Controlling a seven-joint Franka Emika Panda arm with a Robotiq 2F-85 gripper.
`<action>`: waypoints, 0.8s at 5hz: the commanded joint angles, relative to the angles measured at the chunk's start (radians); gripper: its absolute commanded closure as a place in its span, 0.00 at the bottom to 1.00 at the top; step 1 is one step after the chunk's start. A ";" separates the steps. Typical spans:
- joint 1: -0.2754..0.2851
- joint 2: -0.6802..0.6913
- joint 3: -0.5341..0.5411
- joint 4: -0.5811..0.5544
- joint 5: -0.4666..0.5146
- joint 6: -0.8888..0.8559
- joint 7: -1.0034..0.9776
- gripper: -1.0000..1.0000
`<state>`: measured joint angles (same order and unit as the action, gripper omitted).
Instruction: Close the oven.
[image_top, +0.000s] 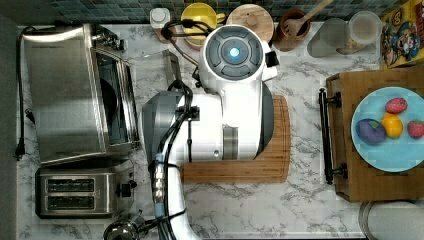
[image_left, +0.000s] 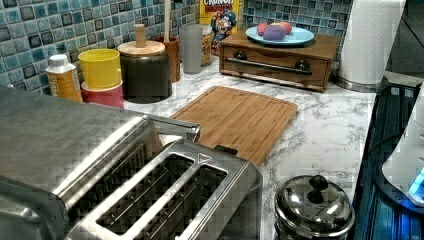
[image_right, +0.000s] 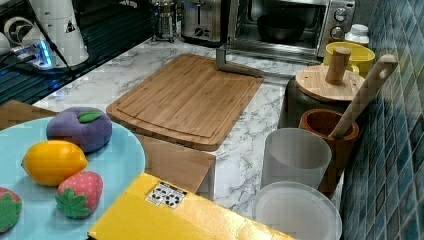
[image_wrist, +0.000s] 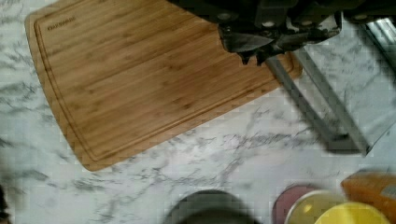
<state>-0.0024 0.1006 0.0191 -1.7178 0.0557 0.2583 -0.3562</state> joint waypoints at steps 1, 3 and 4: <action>-0.093 0.136 0.017 0.056 0.362 0.031 -0.546 1.00; -0.095 0.217 0.022 -0.004 0.592 0.108 -0.839 1.00; -0.119 0.281 0.031 0.030 0.627 0.089 -0.915 1.00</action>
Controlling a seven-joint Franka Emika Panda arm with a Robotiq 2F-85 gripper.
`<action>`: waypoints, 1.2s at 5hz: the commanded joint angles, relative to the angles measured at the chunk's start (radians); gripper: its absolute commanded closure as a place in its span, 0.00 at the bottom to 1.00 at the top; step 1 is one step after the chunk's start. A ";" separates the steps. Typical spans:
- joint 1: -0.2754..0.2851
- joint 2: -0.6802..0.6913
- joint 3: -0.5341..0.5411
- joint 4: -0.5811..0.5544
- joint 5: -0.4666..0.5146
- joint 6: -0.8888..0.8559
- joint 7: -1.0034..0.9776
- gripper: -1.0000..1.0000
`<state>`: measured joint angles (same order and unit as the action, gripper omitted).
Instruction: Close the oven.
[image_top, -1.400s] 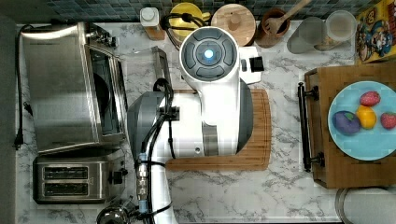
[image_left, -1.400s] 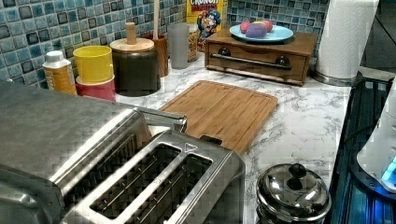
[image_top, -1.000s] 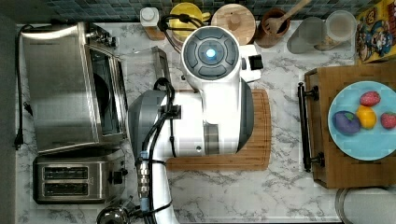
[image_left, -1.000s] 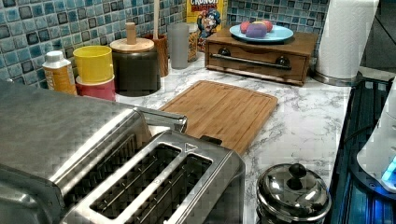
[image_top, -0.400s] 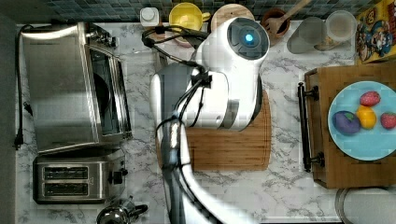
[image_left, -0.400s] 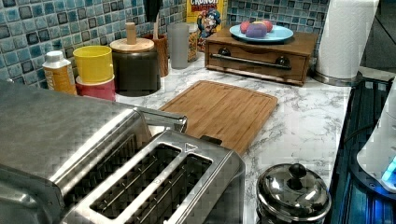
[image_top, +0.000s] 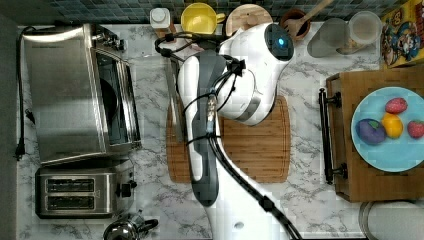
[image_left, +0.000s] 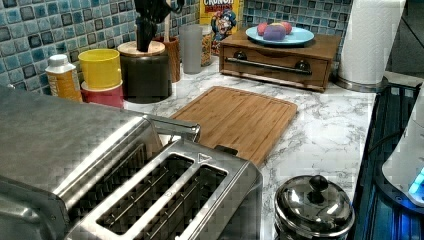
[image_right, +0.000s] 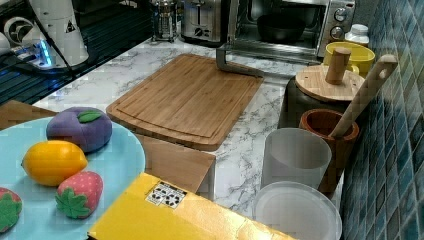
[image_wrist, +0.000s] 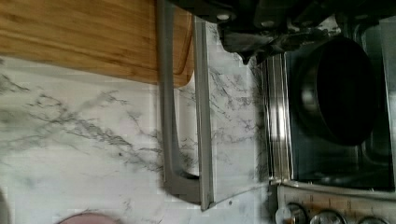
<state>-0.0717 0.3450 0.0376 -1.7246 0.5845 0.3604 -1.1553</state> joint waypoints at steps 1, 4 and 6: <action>-0.039 0.094 0.009 0.064 0.094 -0.006 -0.140 1.00; -0.043 0.226 0.017 0.119 0.097 0.067 -0.174 1.00; -0.042 0.261 0.070 0.114 0.138 0.109 -0.231 1.00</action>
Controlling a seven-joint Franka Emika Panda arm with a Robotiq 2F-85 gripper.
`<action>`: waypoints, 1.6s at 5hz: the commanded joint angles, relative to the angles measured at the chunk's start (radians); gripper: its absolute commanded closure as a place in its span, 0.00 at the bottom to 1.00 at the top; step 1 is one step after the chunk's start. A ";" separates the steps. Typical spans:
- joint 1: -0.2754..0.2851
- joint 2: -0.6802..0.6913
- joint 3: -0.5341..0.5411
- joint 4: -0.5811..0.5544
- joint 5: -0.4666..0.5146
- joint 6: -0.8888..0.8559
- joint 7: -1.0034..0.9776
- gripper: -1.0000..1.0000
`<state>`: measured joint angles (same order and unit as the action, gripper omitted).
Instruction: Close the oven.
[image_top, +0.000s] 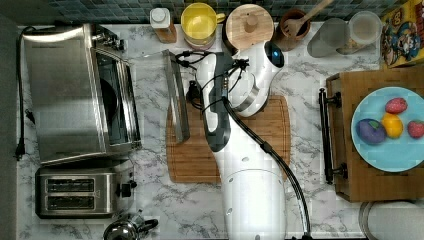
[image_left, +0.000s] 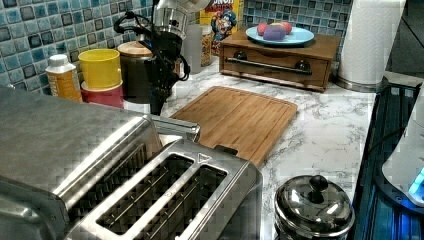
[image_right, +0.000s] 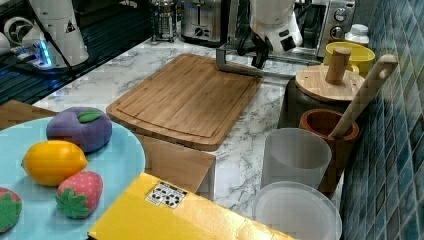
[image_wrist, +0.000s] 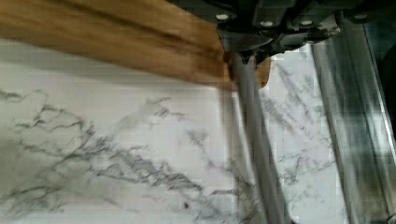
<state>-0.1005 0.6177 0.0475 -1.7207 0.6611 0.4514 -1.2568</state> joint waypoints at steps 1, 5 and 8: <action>-0.014 0.037 0.085 0.147 0.049 -0.016 -0.110 1.00; -0.037 0.098 0.110 0.264 0.082 -0.206 -0.118 1.00; 0.017 -0.028 0.179 0.226 0.071 -0.162 -0.115 1.00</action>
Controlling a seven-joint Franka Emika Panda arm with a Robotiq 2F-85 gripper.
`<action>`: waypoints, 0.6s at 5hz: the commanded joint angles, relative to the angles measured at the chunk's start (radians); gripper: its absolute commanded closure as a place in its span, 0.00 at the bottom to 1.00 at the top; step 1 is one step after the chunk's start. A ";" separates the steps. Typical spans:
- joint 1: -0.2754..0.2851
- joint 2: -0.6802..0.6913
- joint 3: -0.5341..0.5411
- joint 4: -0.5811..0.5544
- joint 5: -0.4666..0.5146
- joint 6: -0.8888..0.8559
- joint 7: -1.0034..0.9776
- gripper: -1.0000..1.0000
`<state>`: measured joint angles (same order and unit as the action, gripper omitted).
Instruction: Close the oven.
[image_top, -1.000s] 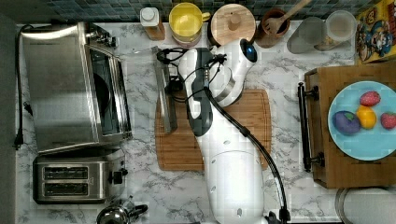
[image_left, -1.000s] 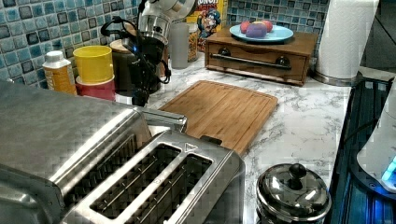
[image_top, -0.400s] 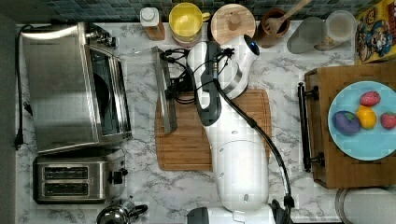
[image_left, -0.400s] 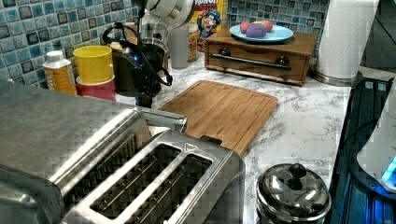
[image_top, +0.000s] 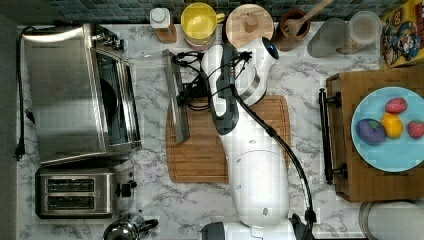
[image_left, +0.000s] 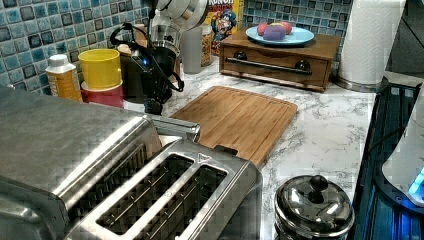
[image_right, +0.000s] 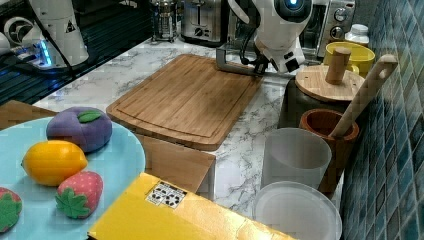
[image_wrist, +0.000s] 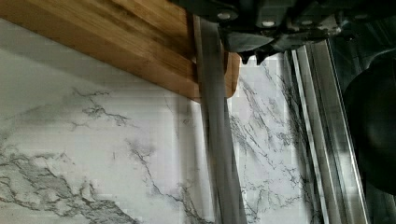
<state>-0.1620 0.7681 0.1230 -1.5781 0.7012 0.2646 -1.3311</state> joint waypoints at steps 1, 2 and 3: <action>0.091 -0.229 0.119 0.104 0.031 0.024 -0.014 1.00; 0.136 -0.279 0.117 0.104 -0.014 0.051 0.043 1.00; 0.214 -0.289 0.088 0.132 -0.108 0.050 0.131 1.00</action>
<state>-0.0956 0.6333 0.1133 -1.6299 0.6221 0.3191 -1.2705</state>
